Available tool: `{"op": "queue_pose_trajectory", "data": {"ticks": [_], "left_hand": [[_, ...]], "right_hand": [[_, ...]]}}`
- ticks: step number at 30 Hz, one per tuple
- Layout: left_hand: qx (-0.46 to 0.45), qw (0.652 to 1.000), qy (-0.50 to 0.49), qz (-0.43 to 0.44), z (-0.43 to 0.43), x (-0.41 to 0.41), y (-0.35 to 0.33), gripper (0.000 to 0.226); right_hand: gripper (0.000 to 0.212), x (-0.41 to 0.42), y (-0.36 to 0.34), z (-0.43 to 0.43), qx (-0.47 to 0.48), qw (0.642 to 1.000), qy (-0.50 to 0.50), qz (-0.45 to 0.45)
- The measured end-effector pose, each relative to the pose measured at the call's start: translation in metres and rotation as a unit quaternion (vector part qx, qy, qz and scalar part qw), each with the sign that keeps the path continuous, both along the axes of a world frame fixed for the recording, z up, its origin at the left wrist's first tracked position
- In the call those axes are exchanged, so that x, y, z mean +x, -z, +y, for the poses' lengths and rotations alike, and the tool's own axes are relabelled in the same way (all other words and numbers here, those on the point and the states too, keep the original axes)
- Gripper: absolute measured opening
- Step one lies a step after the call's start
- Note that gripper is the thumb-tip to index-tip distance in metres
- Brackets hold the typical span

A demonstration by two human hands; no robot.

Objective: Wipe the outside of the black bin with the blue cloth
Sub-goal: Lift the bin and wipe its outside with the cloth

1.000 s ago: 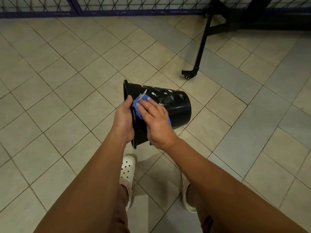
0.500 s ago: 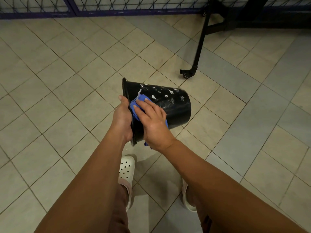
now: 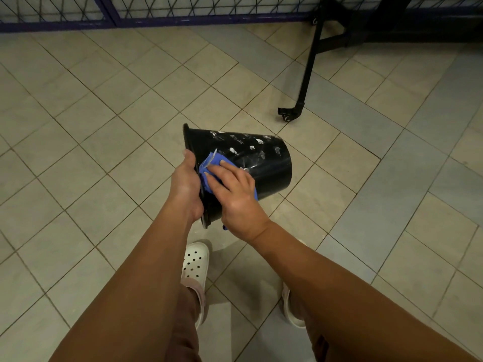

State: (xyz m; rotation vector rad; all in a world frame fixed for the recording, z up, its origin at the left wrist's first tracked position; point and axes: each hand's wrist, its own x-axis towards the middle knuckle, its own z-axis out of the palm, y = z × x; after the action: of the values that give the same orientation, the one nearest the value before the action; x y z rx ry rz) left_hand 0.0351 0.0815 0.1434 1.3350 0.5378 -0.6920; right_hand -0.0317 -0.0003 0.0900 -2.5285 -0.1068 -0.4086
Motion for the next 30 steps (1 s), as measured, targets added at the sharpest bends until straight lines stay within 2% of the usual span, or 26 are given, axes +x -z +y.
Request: {"op": "queue_pose_trajectory", "data": {"ticks": [4,9,12,16,26,30], "left_hand": [[0.015,1.0,0.018,-0.012,-0.004,-0.006,0.003,0.06],[0.021,1.0,0.011,-0.011,0.0,-0.001,0.003,0.062],[0.021,1.0,0.013,-0.004,0.005,0.008,0.005,0.066],[0.034,0.999,0.028,-0.012,0.004,0.006,0.006,0.065],[0.04,0.998,0.04,-0.033,-0.004,-0.002,0.0,0.049],[0.021,0.999,0.03,-0.028,-0.005,0.0,0.0,0.055]], "right_hand": [[0.046,0.016,-0.004,-0.004,0.028,0.998,0.053,0.018],[0.045,0.008,-0.003,-0.009,-0.009,1.0,0.008,0.004],[0.033,0.0,-0.002,-0.007,-0.041,0.999,-0.024,-0.022],[0.032,0.002,-0.002,-0.007,-0.044,0.999,-0.011,-0.029],[0.052,0.021,-0.017,-0.005,0.007,0.996,0.065,0.06],[0.051,0.014,-0.015,0.001,0.1,0.991,0.072,0.055]]}}
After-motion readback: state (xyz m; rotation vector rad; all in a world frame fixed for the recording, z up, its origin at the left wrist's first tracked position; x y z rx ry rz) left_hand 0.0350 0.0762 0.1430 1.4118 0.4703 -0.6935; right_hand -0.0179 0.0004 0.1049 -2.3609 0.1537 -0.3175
